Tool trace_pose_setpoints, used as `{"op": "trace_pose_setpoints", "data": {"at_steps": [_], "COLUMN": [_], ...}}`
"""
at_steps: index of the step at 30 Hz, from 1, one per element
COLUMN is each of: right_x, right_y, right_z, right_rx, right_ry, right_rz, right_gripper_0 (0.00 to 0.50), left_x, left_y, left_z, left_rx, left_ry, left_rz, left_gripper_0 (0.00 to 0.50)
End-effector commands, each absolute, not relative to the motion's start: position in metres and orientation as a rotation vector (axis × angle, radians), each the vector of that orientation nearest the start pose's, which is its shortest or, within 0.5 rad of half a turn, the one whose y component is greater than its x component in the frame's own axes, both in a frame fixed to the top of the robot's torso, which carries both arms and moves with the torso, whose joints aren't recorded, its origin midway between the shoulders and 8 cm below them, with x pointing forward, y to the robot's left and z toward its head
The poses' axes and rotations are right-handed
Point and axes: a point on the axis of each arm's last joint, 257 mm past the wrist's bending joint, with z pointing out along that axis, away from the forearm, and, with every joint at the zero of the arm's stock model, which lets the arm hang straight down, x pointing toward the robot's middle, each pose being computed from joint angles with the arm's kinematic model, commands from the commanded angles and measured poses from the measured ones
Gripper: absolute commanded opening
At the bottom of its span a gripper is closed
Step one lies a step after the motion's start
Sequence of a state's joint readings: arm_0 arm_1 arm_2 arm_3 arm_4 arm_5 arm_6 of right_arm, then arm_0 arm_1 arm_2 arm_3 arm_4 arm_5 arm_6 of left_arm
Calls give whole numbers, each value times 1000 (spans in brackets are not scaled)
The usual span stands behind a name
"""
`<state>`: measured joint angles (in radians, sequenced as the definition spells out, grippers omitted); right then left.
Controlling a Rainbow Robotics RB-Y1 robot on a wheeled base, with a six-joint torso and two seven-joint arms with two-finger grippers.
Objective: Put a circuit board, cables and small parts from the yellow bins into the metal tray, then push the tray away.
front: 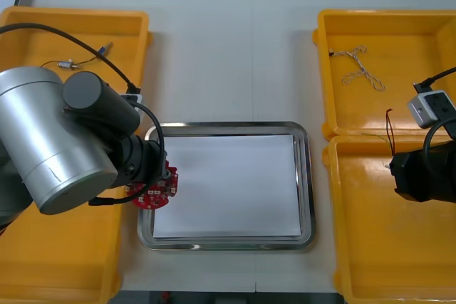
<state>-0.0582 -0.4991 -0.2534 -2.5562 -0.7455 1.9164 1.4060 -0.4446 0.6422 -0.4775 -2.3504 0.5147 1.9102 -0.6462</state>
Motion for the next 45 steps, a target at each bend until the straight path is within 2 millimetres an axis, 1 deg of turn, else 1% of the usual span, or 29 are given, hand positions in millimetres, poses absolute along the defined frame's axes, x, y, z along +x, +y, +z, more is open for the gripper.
{"op": "trace_pose_setpoints", "data": {"at_steps": [1,5,12,17,20,27,35,41,45], "right_x": [345,345,346,346,346,346,346,346,346], "right_y": [-247,-249,-250,-250,-250,-250,-250,-250,-250], "right_z": [-159,-159,-158,-158,-158,-158,-158,-158,-158], "right_rx": [-395,-398,-396,-396,-396,-396,-396,-396,-396], "right_ry": [2463,2461,2459,2459,2459,2459,2459,2459,2459], "right_rz": [115,108,102,102,102,102,102,102,102], "right_gripper_0": [0,0,0,0,0,0,0,0,0], "left_x": [381,381,385,384,379,372,367,365,364], "left_y": [139,139,135,128,129,138,143,138,131], "left_z": [-202,-212,-239,-249,-258,-277,-285,-287,-288], "left_rx": [-76,-67,-38,-5,9,43,67,85,115], "left_ry": [2592,2589,2575,2564,2563,2557,2551,2554,2547], "left_rz": [-70,-36,-27,-45,-36,-11,15,5,-16], "left_gripper_0": [0,0,0,0,0,0,0,0,0]}}
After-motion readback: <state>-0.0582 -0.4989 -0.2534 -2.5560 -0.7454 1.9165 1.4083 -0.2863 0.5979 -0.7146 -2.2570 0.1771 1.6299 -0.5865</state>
